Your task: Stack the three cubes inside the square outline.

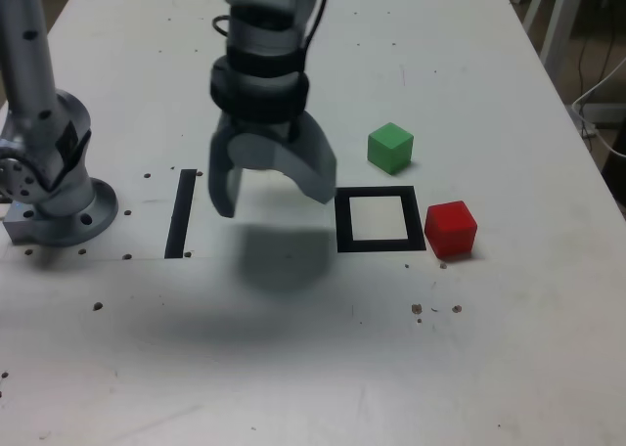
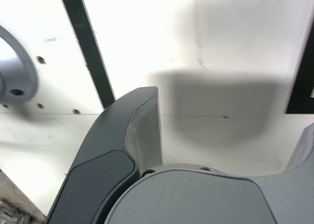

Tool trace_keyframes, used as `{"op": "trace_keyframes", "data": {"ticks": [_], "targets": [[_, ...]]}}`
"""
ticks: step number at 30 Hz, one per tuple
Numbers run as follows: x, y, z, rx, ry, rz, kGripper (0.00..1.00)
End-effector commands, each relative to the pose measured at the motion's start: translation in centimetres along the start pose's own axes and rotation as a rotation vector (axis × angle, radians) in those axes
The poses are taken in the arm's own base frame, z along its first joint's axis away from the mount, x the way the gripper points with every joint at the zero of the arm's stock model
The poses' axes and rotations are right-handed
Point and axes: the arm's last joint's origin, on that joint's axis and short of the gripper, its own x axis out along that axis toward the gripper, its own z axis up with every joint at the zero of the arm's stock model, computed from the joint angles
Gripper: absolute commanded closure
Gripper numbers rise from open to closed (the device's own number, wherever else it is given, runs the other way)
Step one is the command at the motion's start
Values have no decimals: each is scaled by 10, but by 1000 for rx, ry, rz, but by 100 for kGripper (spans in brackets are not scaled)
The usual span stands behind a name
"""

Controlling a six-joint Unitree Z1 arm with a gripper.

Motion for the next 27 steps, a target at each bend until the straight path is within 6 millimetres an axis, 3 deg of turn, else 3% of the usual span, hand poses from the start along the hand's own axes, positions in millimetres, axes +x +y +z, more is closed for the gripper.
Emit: {"op": "trace_keyframes", "data": {"ticks": [1, 14, 27], "targets": [[-1, -6, 10, 4, 6, 4, 1], [-26, -37, 60, -3, 7, 12, 1], [-35, -47, 107, -28, -15, -3, 1]]}}
